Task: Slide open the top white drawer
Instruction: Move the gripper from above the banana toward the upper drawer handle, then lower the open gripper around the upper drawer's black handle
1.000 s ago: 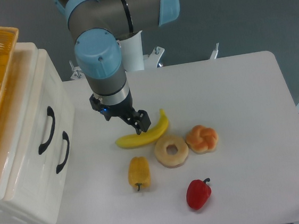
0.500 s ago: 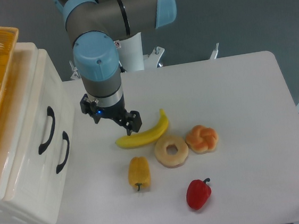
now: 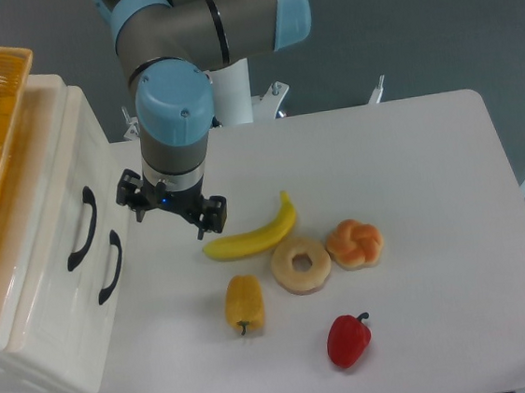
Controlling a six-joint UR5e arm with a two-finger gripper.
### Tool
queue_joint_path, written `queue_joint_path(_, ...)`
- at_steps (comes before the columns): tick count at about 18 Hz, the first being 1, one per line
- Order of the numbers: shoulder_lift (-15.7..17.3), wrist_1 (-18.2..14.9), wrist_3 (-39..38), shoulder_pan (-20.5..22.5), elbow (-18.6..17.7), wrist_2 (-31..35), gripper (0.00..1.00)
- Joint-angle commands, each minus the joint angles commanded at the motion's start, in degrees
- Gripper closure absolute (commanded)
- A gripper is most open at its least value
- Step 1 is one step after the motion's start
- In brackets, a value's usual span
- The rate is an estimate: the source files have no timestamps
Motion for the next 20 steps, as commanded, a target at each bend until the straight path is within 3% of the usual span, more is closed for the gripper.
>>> queue_joint_path(9, -0.79, 0.18, -6.25, 0.00, 0.79, -4.31, 0.00)
queue_joint_path(20, -1.41, -0.96, -6.43, -0.62, 0.53, -7.65, 0.00)
